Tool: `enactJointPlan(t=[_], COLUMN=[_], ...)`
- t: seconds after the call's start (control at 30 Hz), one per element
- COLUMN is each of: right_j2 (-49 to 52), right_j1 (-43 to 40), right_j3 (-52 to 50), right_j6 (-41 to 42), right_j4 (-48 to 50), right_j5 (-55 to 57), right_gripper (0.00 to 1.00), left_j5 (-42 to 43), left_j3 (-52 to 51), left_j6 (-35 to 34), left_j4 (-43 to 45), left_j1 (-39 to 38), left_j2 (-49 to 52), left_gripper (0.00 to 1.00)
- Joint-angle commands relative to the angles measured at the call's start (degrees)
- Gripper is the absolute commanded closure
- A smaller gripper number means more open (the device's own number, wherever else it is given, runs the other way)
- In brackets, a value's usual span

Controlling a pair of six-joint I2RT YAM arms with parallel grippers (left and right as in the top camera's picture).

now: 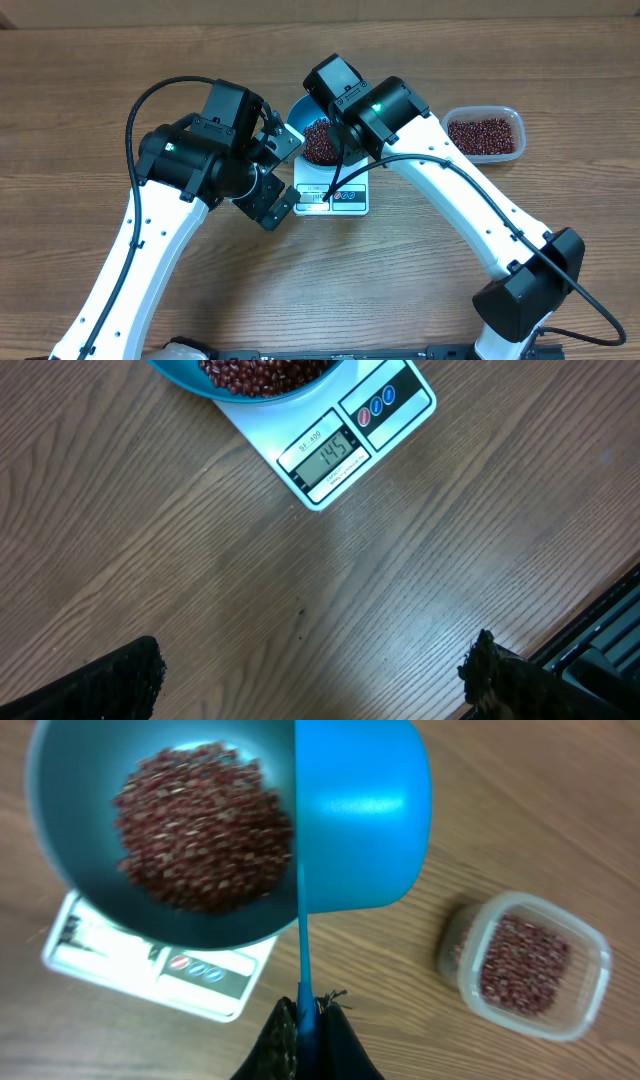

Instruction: Scoop item into bowl and weigh 150g on scale

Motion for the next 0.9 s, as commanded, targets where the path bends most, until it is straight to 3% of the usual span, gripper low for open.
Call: enactJointPlan(t=[0.0, 0.23, 0.47, 0.87], right_j2=[-2.73, -4.15, -4.33, -4.31], right_j1=[-0.94, -5.44, -14.73, -21.97], right_j3=[2.19, 3.89, 3.87, -0.15], right_j6=[4.92, 14.23, 24.11, 24.92], right_j4=[0.28, -0.59, -9.44, -11.58], right_j5=[6.88, 12.35, 12.46, 3.85], right_gripper=[0.96, 0.96, 0.96, 0.96], left_j5=[0.9, 0.87, 0.87, 0.87], left_j3=[-0.2, -0.2, -0.2, -0.2], left_j6=[1.29, 1.29, 1.29, 1.29], left_j4=[0.04, 0.04, 0.04, 0.04], left_j1=[0.26, 0.26, 0.26, 0.26], left_j2=[-0.76, -0.76, -0.76, -0.76], left_gripper=[0.01, 0.0, 0.01, 0.0])
